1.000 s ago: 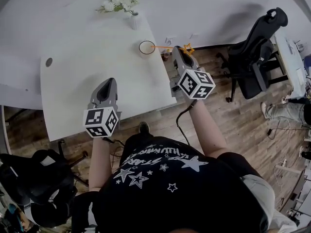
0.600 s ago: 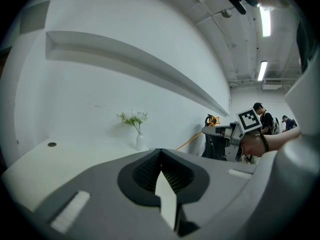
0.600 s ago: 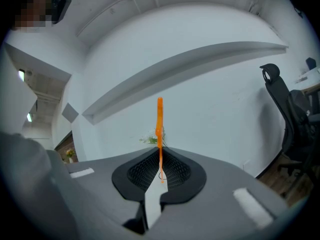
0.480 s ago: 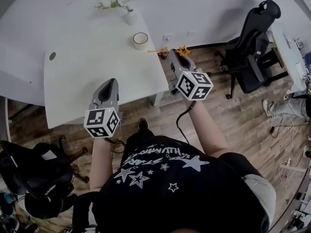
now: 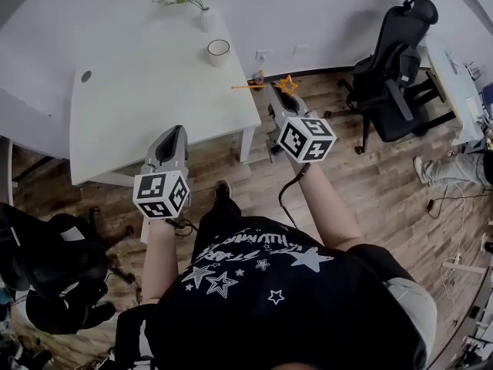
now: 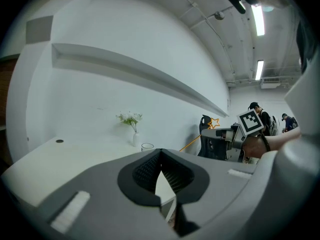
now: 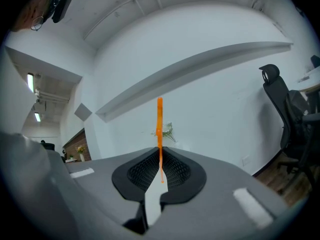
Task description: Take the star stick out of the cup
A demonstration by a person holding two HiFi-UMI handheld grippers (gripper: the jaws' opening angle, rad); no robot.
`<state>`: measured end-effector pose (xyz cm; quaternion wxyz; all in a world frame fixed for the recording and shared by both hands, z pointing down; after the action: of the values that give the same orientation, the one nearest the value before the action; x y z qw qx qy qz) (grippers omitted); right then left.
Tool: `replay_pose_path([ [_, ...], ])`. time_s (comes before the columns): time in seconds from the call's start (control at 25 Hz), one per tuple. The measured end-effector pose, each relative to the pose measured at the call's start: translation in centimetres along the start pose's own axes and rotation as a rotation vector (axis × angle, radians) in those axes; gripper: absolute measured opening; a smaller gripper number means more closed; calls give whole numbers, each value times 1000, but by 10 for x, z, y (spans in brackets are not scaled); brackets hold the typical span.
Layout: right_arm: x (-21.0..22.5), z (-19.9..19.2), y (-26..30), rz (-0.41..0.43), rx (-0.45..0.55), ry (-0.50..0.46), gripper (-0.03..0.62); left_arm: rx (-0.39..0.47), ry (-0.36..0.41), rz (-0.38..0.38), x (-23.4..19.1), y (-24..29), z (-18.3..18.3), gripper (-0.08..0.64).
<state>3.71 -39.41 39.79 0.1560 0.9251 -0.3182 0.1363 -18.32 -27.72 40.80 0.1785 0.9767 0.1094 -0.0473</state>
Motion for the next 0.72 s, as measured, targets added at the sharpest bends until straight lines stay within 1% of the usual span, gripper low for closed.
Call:
replay_pose_path([
  [0.32, -15, -28, -54, 23, -25, -11, 32, 13, -1, 4, 39, -46, -22, 3],
  [0.44, -24, -40, -77, 35, -31, -11, 32, 7, -1, 9, 52, -67, -34, 3],
  [0.6, -28, -60, -108, 29, -42, -4, 32, -7, -1, 5, 68, -92, -53, 3],
  [0.72, -30, -80, -129, 28, -72, 5, 32, -16, -4, 14, 79, -112, -67, 3],
])
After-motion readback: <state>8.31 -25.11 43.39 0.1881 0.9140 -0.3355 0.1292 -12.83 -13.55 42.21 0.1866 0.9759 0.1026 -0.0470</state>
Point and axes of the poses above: the fingertips, and each gripper's own axes: y forward along the fingers, x to its right, z out of its top, the point moved 2 cm from there along -y, backward along the fingers, and after that the axes turned 9 degrees about -x, right-handed, at the moved point
